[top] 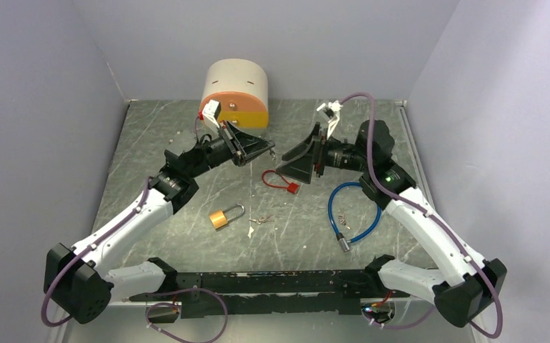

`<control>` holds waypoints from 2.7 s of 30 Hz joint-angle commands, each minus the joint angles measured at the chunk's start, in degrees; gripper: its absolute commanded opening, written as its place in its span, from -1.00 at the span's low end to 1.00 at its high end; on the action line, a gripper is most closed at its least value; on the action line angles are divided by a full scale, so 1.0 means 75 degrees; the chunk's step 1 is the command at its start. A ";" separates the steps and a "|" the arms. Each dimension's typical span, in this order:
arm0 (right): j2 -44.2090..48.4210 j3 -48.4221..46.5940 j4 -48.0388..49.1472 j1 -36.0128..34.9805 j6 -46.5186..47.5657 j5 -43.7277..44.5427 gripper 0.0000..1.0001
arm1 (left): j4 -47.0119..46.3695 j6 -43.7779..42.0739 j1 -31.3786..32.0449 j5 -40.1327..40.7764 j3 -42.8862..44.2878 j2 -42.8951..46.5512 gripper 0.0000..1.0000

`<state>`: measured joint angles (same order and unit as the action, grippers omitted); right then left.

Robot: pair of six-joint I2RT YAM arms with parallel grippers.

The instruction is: Unlock with the key

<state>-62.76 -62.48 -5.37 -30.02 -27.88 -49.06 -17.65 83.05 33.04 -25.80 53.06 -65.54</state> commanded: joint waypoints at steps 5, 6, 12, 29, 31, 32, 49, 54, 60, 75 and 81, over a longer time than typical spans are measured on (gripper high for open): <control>0.0434 0.0622 0.3883 -0.0031 -0.2487 0.1073 0.37 | -0.2175 -0.3479 -0.0006 -0.0934 0.0322 0.0282 -0.95; 0.0309 0.0523 0.3905 -0.0071 -0.2497 0.1053 0.30 | -0.2306 -0.3510 0.0000 -0.1003 0.0359 0.0260 -0.95; -0.0053 0.0091 0.3593 -0.0309 -0.2301 0.1387 -0.01 | -0.3165 -0.3231 0.0001 -0.0867 0.0258 0.0108 -0.95; -0.0317 0.0017 0.3953 -0.0321 -0.2617 0.1265 -0.44 | -0.3984 -0.2951 0.0001 -0.0929 0.0190 -0.0188 -0.95; -0.0365 -0.0037 0.3914 -0.0321 -0.2606 0.1191 -0.49 | -0.4054 -0.2935 -0.0002 -0.0886 0.0170 -0.0206 -0.95; -0.0399 -0.0067 0.3893 -0.0318 -0.2591 0.1137 -0.56 | -0.4080 -0.2935 0.0001 -0.0875 0.0168 -0.0212 -0.95; -0.0060 0.0516 0.4051 -0.0211 -0.2250 0.1195 -1.00 | -0.1961 -0.3108 0.0001 0.0272 0.0309 0.0317 0.28; 0.0269 0.0883 0.3805 -0.0183 -0.2058 0.1232 -1.00 | 0.0884 -0.3818 -0.0013 0.2241 0.0569 0.1232 0.64; 0.0646 0.1303 0.3707 -0.0148 -0.2165 0.1302 -1.00 | 0.2658 -0.3719 -0.0015 0.2799 0.0745 0.1752 0.68; 0.0098 0.1287 0.4856 -0.0150 -0.2984 0.1238 -1.00 | 0.1306 0.0845 -0.0011 -0.0071 0.0832 0.0432 0.58; 0.0016 0.1236 0.4767 -0.0160 -0.2867 0.1336 -1.00 | 0.0762 0.1984 -0.0012 -0.0331 0.0395 0.0247 0.39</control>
<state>-62.70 -51.81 26.65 -31.27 -49.56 -39.44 -6.63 89.73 33.01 -24.86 57.21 -62.94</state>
